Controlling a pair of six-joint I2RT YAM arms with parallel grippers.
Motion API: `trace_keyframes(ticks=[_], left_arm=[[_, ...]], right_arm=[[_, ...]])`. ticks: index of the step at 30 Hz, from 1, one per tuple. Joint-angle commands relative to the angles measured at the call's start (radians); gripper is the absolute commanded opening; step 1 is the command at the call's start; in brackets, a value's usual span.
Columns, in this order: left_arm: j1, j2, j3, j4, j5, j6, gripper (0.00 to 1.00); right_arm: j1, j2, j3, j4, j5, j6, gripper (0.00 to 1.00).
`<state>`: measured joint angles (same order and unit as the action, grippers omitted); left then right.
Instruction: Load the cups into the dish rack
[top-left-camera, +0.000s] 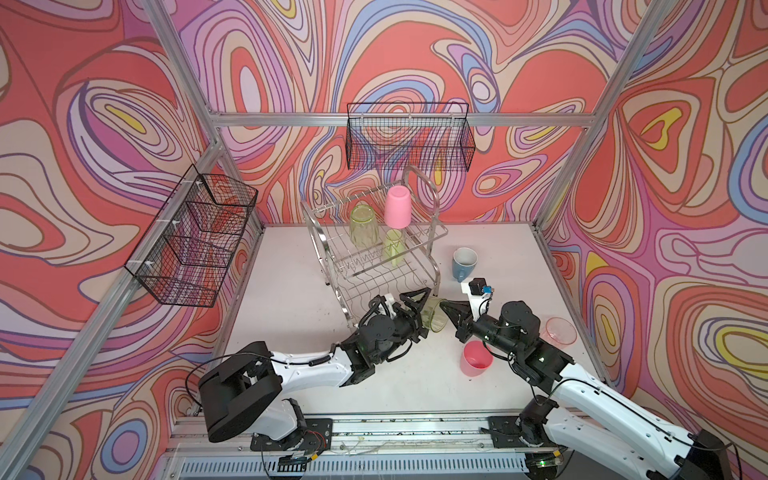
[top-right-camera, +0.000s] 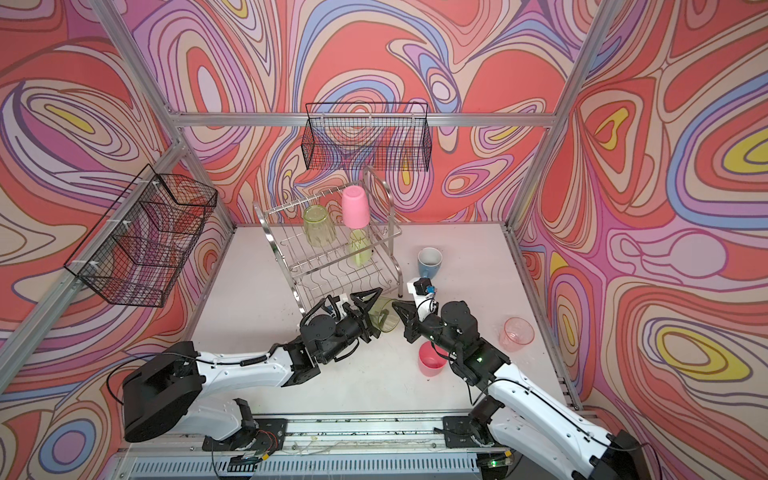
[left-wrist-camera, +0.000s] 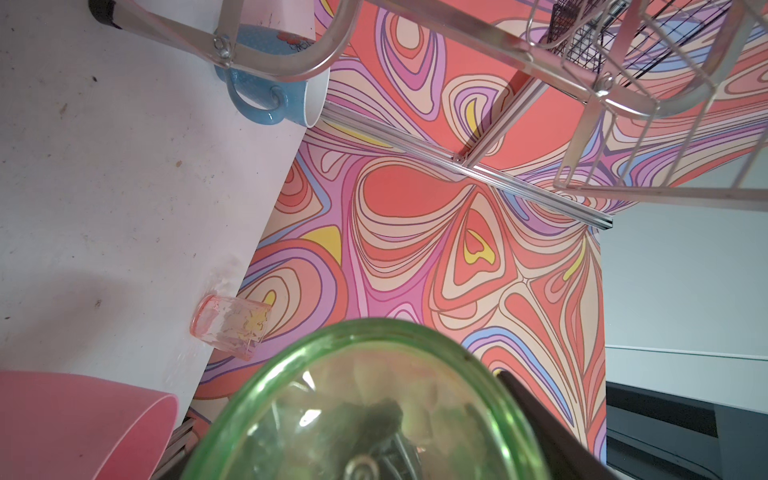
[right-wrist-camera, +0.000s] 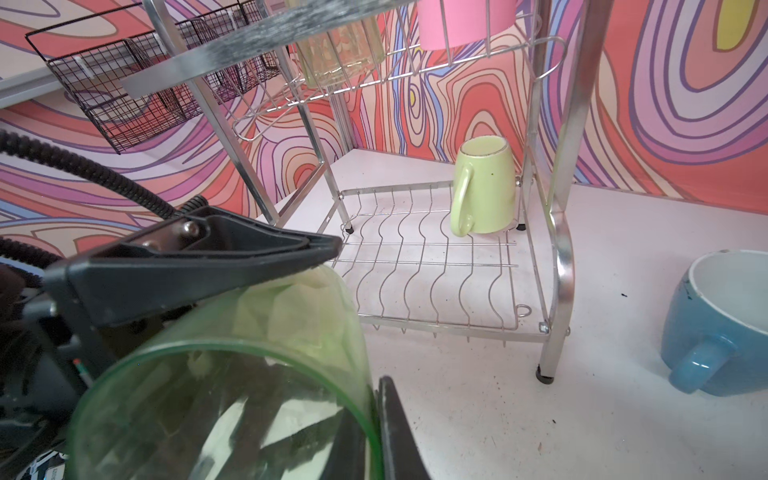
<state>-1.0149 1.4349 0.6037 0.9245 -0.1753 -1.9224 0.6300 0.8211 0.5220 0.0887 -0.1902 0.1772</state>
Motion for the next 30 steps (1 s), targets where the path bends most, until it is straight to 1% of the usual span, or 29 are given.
trace_keyframes(ticks=[1,3,4,7,9,11,13,15,17,19,24,27,28,30], left_arm=[[0.007,-0.036,-0.005,0.073,-0.012,0.034,0.7],[0.006,-0.051,-0.008,0.055,-0.021,0.052,0.7],[0.006,-0.059,-0.01,0.046,-0.028,0.066,0.69],[0.007,-0.079,-0.022,0.016,-0.054,0.113,0.69],[0.009,-0.087,-0.033,0.003,-0.071,0.144,0.67],[0.008,-0.091,-0.039,-0.007,-0.085,0.178,0.66],[0.01,-0.094,-0.037,-0.03,-0.092,0.202,0.66],[0.013,-0.096,-0.028,-0.04,-0.093,0.25,0.65],[0.017,-0.102,-0.018,-0.072,-0.098,0.299,0.65],[0.021,-0.119,-0.001,-0.132,-0.107,0.358,0.65],[0.024,-0.16,0.046,-0.292,-0.146,0.528,0.65],[0.026,-0.156,0.069,-0.32,-0.142,0.624,0.66],[0.026,-0.153,0.079,-0.353,-0.146,0.635,0.66],[0.027,-0.141,0.083,-0.358,-0.147,0.682,0.65]], right_arm=[[0.007,0.011,0.027,-0.037,-0.032,0.002,0.0],[0.007,0.015,0.033,-0.041,-0.03,0.008,0.0],[0.007,0.019,0.036,-0.045,-0.027,0.011,0.02],[0.006,0.028,0.047,-0.056,-0.015,0.016,0.13],[0.007,0.034,0.053,-0.064,-0.011,0.017,0.22],[0.007,0.043,0.062,-0.077,0.006,0.025,0.35],[0.007,0.047,0.066,-0.085,0.016,0.029,0.44],[0.006,0.046,0.07,-0.099,0.031,0.035,0.49],[0.007,0.04,0.072,-0.107,0.057,0.045,0.52],[0.007,0.031,0.082,-0.132,0.085,0.053,0.53],[0.007,0.015,0.11,-0.211,0.159,0.084,0.54],[0.007,0.013,0.119,-0.241,0.2,0.096,0.54],[0.007,0.016,0.126,-0.252,0.224,0.105,0.54],[0.007,0.027,0.144,-0.274,0.26,0.115,0.53]])
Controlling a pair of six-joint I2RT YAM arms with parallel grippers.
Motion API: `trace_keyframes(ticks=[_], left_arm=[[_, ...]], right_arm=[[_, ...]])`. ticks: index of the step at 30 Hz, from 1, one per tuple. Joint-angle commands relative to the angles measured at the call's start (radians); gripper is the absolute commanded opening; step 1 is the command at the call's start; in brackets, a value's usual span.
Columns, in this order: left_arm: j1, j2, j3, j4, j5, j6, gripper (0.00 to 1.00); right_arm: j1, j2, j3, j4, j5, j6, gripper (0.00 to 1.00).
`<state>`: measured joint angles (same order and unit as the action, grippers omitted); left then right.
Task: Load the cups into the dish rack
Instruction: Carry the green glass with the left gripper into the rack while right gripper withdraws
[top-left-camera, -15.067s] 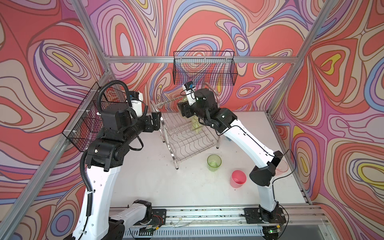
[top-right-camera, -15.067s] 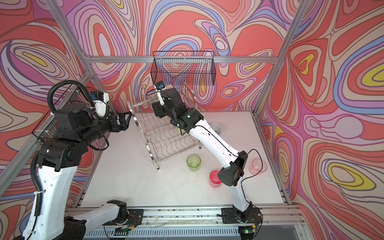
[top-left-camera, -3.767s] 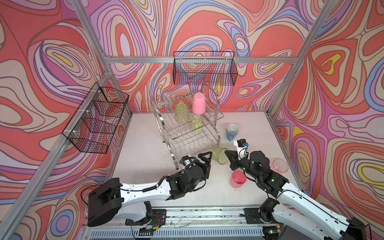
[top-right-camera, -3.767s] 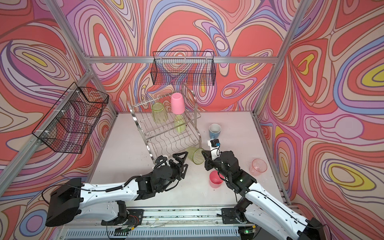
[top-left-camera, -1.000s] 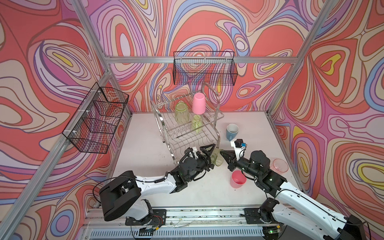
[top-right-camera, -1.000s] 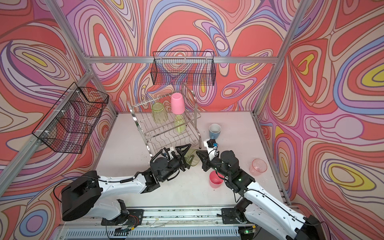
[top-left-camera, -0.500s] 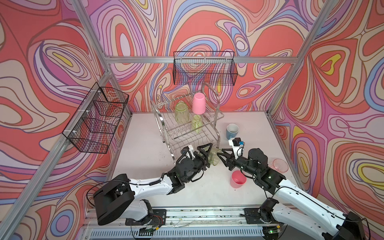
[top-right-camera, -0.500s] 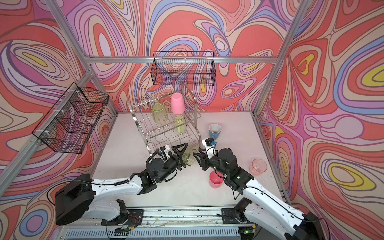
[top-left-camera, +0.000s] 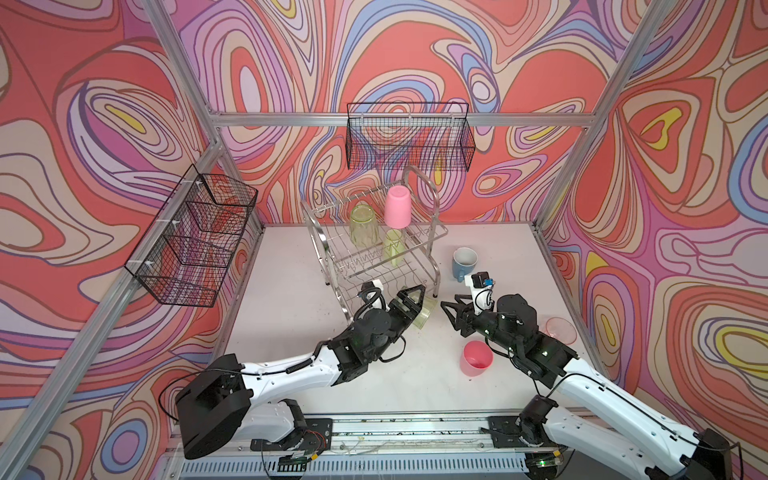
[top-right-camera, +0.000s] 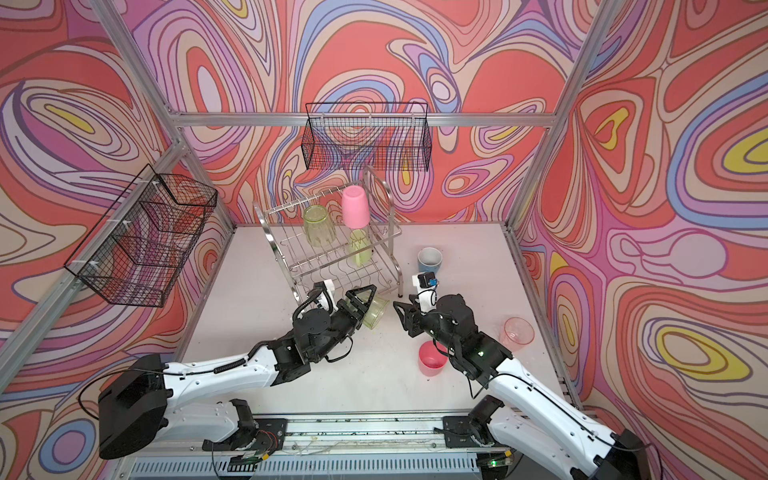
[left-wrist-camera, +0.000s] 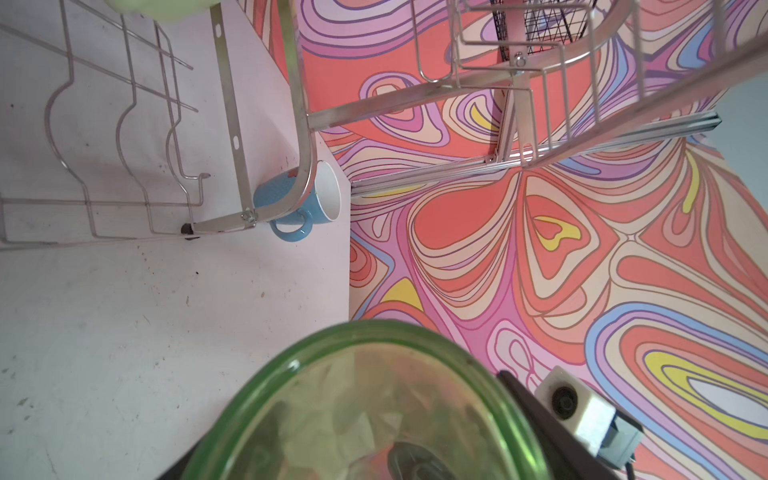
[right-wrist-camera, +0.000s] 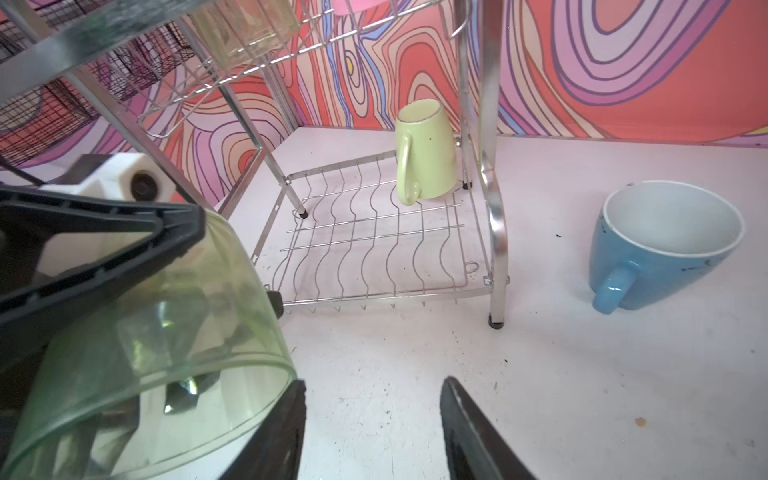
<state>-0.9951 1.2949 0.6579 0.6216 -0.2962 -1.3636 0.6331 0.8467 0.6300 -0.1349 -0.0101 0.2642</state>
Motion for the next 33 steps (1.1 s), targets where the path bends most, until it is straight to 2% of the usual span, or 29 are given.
trace_keyframes(ticks=[1,13,21,33], left_arm=[[0.007,0.007,0.032,-0.065,-0.029,0.138,0.65],[0.007,0.094,0.086,-0.073,-0.045,0.524,0.64],[0.007,0.15,0.057,0.079,-0.066,0.777,0.64],[0.01,0.256,0.141,0.07,-0.13,0.993,0.64]], right_arm=[[0.004,0.006,0.047,-0.065,0.102,0.034,0.53],[0.004,0.0,0.105,-0.164,0.225,0.076,0.52],[0.003,-0.018,0.097,-0.163,0.236,0.086,0.51],[0.003,-0.032,0.068,-0.122,0.246,0.08,0.5]])
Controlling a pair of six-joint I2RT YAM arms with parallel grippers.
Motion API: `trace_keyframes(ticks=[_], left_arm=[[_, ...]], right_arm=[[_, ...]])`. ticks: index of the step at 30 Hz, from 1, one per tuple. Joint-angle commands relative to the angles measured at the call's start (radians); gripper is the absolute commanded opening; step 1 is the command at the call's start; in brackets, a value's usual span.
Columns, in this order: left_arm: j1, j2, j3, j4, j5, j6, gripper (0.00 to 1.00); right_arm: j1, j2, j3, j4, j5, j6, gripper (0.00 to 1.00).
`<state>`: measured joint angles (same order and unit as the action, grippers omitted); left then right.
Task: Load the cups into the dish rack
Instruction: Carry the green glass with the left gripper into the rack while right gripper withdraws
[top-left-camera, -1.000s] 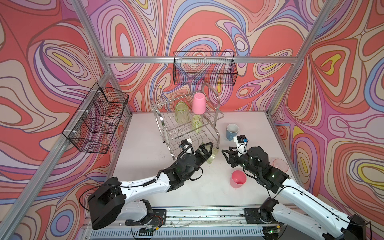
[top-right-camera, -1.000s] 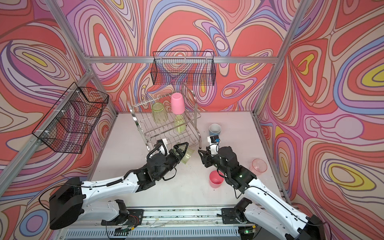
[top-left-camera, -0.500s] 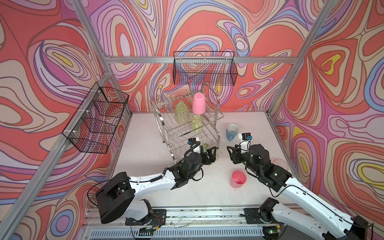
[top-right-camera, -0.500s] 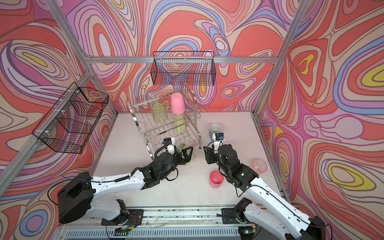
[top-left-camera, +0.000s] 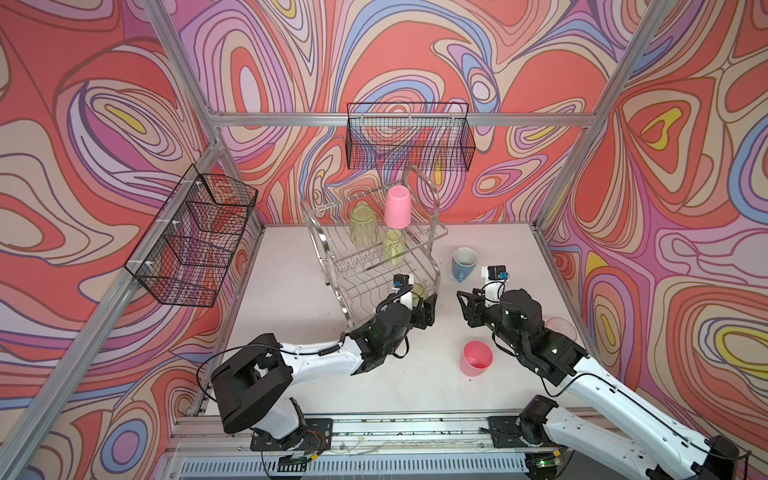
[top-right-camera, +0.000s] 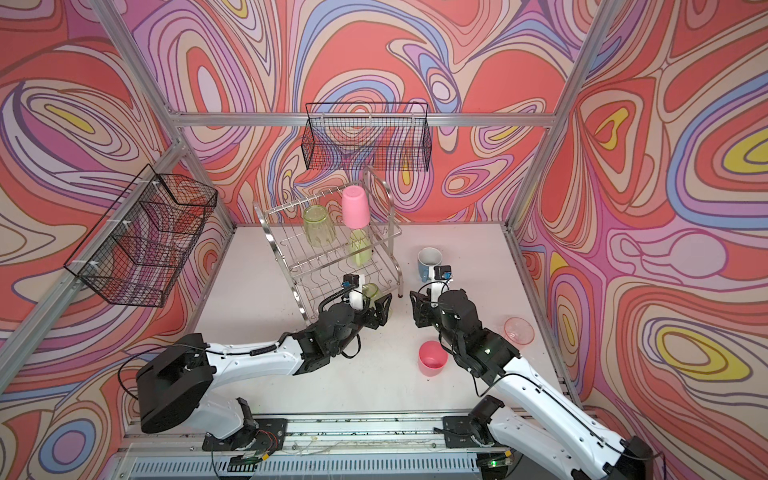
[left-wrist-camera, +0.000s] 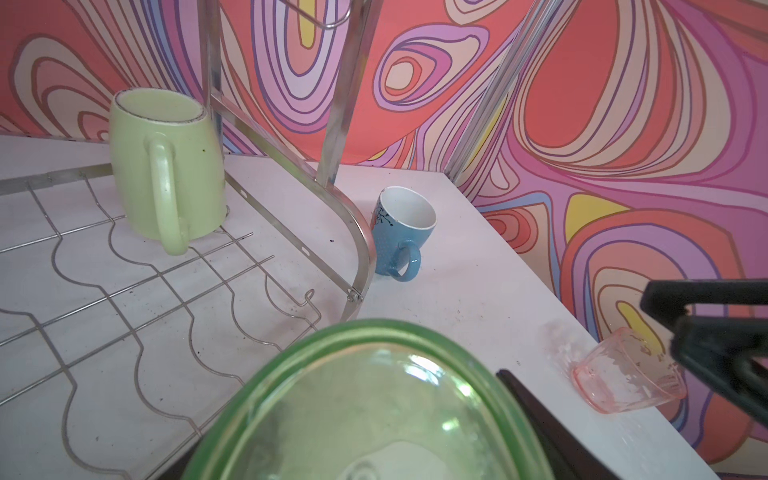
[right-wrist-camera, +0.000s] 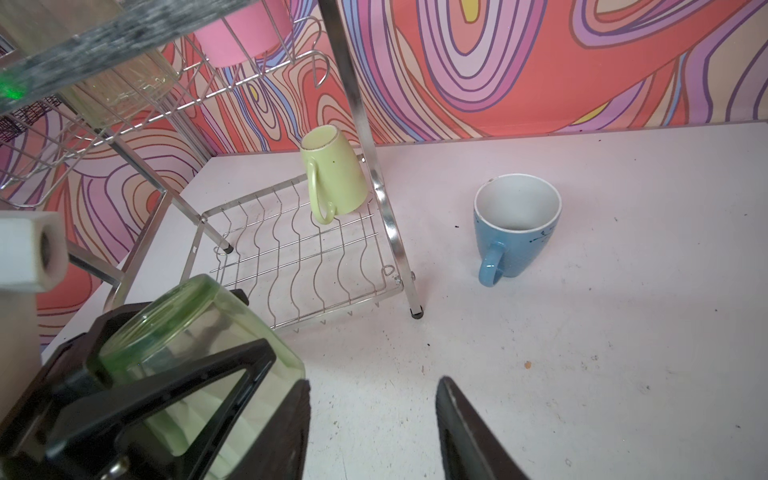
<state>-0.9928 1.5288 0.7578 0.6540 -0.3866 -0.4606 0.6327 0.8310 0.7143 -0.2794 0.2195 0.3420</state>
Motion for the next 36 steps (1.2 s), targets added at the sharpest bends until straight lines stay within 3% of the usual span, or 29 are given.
trace_keyframes(ticks=[1,24,36], left_arm=[[0.008,0.031,0.05,0.036,-0.047,0.1,0.64],[0.082,0.214,0.182,0.026,-0.133,0.241,0.62],[0.17,0.296,0.202,0.112,-0.057,0.266,0.63]], right_arm=[[0.003,-0.018,-0.019,0.026,0.018,0.001,0.5],[0.003,-0.055,-0.105,0.107,0.01,-0.001,0.49],[0.002,-0.072,-0.164,0.166,-0.002,0.009,0.49]])
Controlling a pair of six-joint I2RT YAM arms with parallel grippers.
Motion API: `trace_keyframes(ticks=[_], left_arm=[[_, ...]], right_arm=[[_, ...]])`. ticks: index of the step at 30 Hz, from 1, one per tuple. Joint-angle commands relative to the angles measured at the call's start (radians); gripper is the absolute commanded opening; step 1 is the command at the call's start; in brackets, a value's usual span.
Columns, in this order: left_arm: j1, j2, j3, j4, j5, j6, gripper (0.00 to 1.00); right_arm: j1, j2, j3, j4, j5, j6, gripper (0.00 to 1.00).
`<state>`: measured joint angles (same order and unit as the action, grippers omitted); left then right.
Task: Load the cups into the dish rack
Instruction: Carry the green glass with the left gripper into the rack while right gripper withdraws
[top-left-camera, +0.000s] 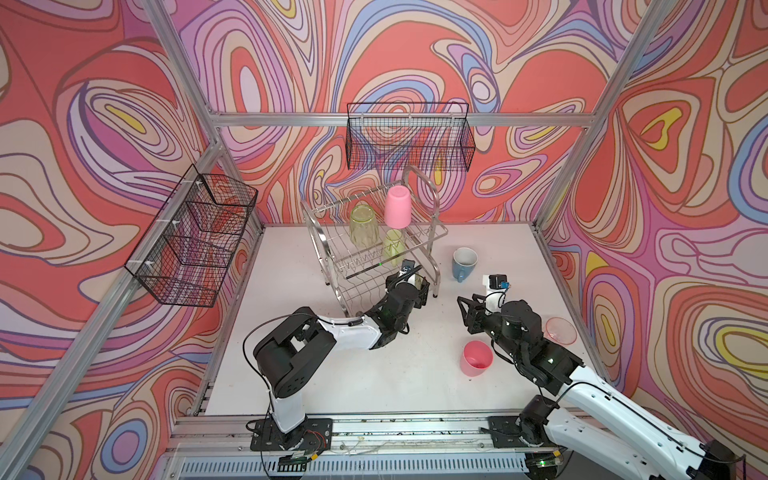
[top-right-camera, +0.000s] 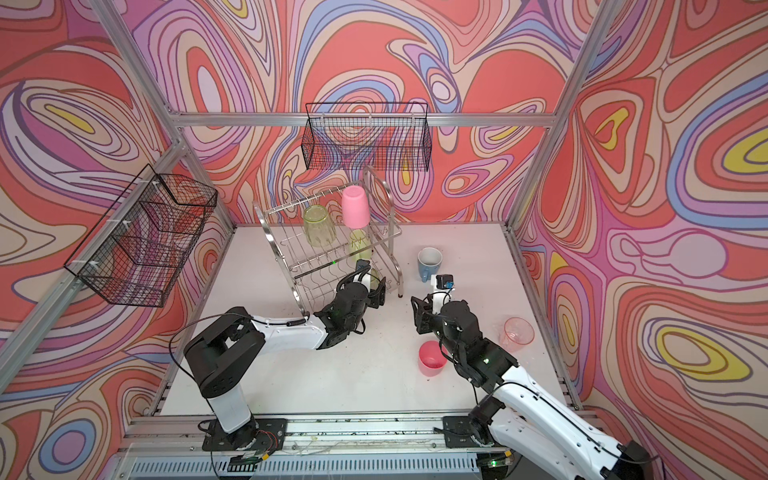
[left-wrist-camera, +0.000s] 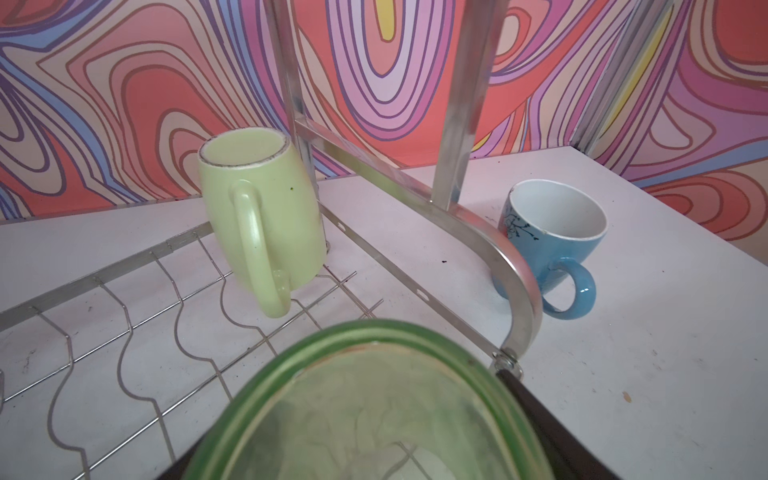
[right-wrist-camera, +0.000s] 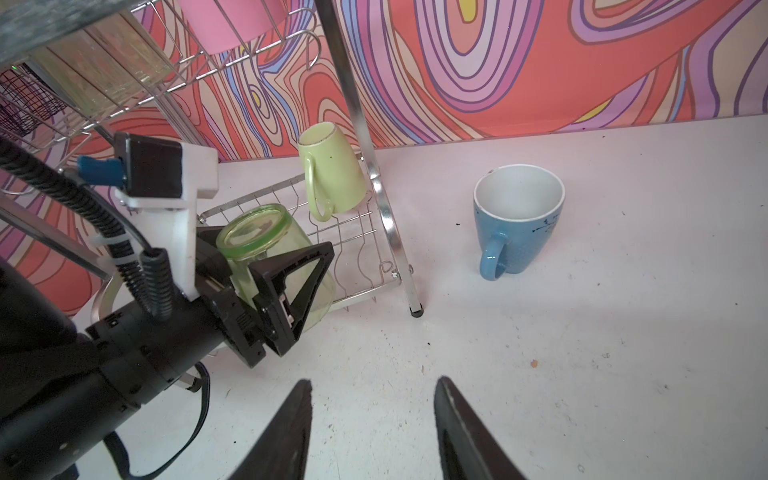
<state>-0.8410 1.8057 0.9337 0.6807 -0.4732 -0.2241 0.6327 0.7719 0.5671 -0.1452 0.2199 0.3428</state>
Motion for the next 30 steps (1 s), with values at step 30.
trace_keyframes(ticks=[30], left_arm=[[0.164,0.202,0.097,0.269,0.257,0.092,0.68]], right_arm=[[0.001,0.035,-0.08,0.163,-0.013,-0.027,0.49]])
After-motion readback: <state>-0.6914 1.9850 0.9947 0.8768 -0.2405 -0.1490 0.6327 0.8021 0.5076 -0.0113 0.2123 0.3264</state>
